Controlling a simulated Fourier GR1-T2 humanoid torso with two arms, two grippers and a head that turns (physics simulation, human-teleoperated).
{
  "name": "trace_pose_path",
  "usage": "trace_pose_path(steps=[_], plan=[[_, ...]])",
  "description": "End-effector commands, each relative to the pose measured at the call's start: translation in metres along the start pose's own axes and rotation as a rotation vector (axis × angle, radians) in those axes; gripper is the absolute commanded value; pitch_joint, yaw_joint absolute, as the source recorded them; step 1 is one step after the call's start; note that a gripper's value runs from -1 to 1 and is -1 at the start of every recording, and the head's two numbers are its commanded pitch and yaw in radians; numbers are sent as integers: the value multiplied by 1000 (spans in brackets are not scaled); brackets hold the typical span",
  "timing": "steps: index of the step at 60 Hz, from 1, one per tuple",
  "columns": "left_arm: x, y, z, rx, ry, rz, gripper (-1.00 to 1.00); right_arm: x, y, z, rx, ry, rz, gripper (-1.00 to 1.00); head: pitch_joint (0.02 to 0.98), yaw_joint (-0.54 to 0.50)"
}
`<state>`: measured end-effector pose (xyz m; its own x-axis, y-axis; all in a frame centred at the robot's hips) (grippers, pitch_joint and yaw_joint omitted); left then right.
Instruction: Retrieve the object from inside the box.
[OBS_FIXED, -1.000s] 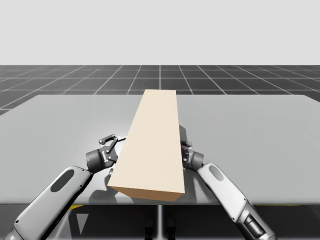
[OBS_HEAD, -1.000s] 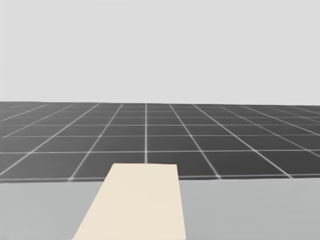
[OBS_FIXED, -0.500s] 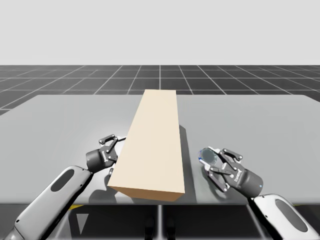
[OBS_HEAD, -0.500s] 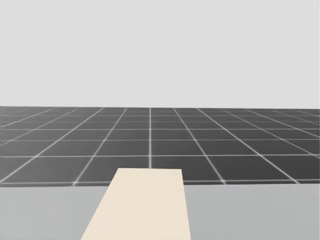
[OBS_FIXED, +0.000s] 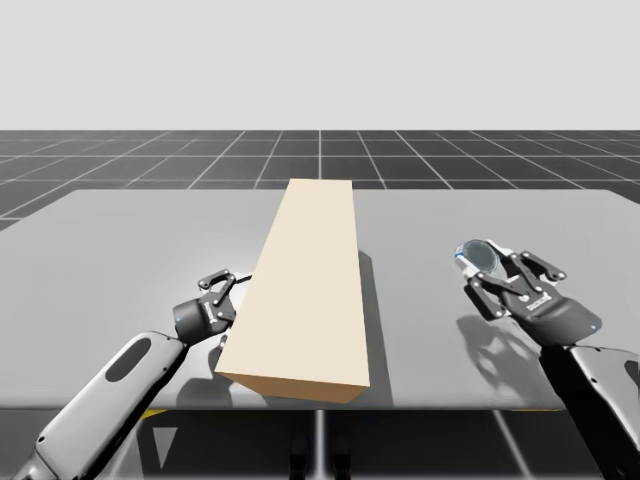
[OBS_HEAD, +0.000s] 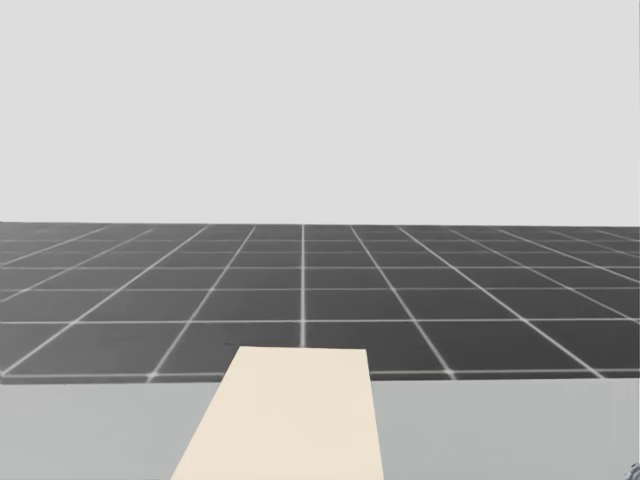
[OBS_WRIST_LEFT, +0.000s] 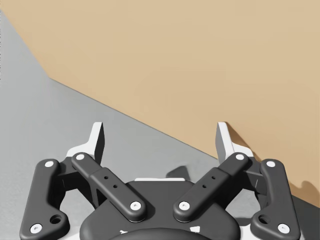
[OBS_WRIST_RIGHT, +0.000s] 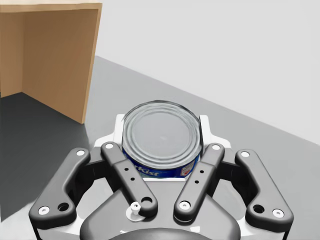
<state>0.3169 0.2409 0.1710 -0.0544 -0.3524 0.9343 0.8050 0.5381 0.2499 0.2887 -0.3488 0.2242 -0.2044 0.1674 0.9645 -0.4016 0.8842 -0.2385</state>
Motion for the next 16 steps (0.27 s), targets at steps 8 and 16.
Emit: trace_pose_path(steps=[8,16], plan=[[-1,2,1,7,-3,2,-1000,73,-46,-59,-253,-161,40,1000,177,-34],[-1,2,2,11,-2,1,-1000,92,-42,-75,-241,-196,58,1000,177,-33]])
